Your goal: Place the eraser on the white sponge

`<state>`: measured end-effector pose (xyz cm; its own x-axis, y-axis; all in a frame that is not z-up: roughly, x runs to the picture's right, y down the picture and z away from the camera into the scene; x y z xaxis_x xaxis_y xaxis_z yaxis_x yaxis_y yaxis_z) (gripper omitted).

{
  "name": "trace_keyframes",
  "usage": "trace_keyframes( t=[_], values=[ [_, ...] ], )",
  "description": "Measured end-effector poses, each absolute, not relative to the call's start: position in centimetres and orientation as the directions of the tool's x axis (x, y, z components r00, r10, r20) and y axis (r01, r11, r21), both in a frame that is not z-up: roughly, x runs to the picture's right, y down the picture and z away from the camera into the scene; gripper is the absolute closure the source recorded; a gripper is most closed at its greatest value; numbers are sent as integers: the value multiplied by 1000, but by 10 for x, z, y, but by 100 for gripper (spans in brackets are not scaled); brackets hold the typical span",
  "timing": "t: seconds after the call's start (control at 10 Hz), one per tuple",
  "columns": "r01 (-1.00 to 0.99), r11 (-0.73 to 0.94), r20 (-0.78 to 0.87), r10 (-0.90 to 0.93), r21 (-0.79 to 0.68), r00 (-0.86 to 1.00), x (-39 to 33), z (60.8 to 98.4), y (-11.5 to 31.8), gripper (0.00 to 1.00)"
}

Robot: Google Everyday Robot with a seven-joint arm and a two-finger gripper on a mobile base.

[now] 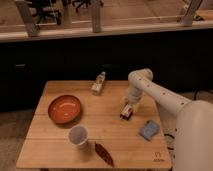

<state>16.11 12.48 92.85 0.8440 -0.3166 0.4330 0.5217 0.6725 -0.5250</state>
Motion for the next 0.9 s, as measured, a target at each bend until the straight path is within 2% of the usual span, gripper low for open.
trace_keyframes(
  t=[0.2, 0.9],
  values=[
    [522, 672, 431, -319, -525, 844, 162, 928, 124, 100],
    [516, 673, 435, -306, -530, 847, 162, 928, 126, 100]
  ],
)
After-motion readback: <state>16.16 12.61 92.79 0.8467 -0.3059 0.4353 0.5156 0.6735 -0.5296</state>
